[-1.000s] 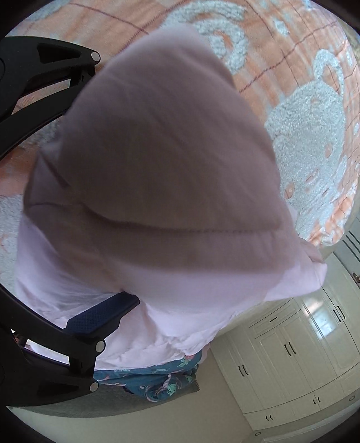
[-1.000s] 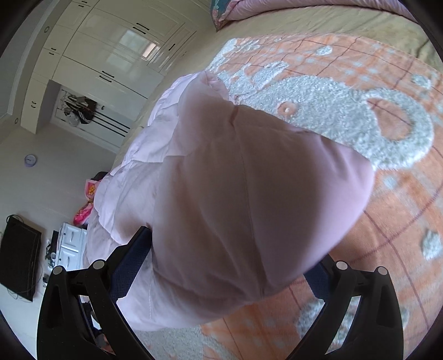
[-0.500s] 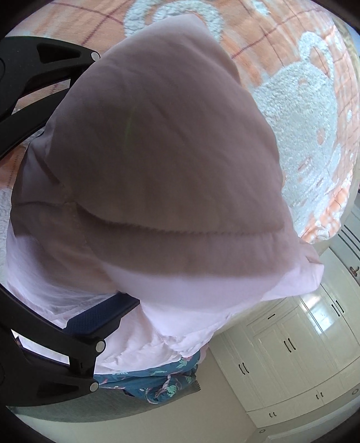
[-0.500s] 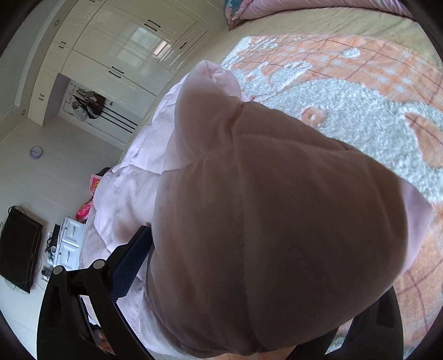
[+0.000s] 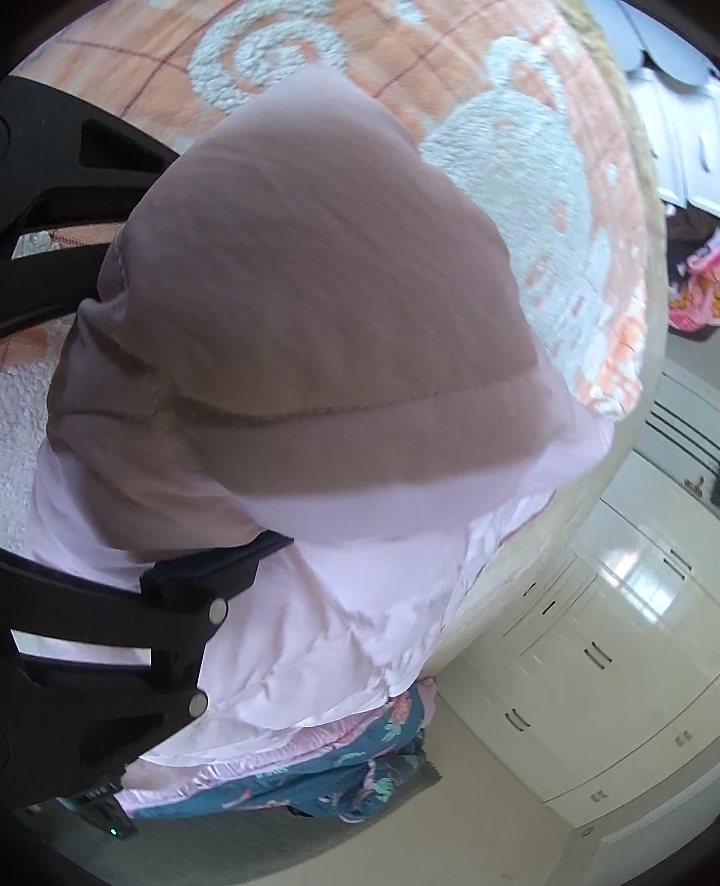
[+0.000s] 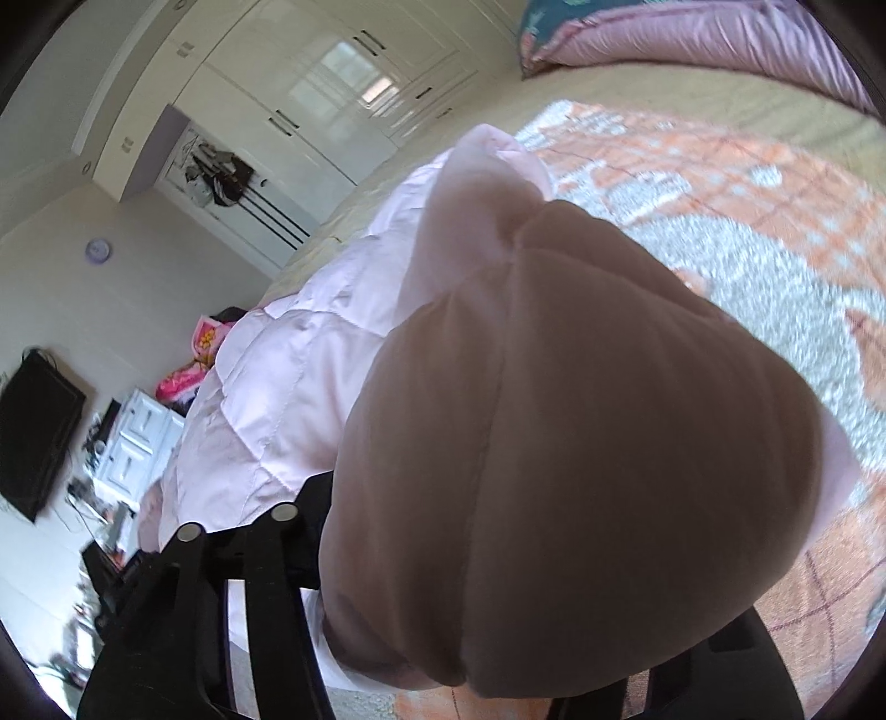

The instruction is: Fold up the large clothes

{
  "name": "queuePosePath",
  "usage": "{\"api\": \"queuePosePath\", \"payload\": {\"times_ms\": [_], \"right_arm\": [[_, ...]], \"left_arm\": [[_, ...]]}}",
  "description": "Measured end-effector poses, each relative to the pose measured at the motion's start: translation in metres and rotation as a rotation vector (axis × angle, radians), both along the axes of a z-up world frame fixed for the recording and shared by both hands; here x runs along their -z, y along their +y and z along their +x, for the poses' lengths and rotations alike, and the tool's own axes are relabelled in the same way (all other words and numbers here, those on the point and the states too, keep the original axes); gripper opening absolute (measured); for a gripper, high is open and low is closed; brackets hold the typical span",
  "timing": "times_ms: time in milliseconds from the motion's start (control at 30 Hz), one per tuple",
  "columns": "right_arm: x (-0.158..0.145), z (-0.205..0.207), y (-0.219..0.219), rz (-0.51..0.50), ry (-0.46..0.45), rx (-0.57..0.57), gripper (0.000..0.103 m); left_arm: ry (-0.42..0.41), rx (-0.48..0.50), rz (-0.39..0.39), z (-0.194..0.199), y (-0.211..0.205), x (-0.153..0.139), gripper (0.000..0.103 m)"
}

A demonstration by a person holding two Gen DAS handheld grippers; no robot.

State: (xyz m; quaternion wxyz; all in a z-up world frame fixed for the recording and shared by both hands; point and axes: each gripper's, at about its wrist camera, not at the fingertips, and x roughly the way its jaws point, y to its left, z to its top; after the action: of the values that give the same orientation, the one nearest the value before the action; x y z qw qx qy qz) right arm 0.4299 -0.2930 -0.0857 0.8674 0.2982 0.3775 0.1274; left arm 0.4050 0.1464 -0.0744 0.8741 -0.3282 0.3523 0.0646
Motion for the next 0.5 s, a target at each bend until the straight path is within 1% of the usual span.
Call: {"api": "queuePosePath", "payload": {"times_ms": [33, 100, 200, 500], "right_arm": [[-0.001, 0.001, 0.001, -0.006, -0.002, -0.001, 0.049], [-0.003, -0.001, 0.002, -0.014, -0.008, -0.002, 0.048], [-0.006, -0.002, 0.005, -0.035, -0.02, -0.005, 0.045], [-0.021, -0.007, 0.011, -0.09, -0.05, -0.024, 0.038]], "left_arm": [[-0.003, 0.006, 0.017, -0.001, -0.002, -0.003, 0.046], [-0.006, 0.01, 0.025, 0.002, -0.004, -0.005, 0.042], [-0.012, 0.016, 0.046, 0.002, -0.008, -0.009, 0.039], [-0.023, 0.028, 0.088, -0.001, -0.01, -0.023, 0.032]]}}
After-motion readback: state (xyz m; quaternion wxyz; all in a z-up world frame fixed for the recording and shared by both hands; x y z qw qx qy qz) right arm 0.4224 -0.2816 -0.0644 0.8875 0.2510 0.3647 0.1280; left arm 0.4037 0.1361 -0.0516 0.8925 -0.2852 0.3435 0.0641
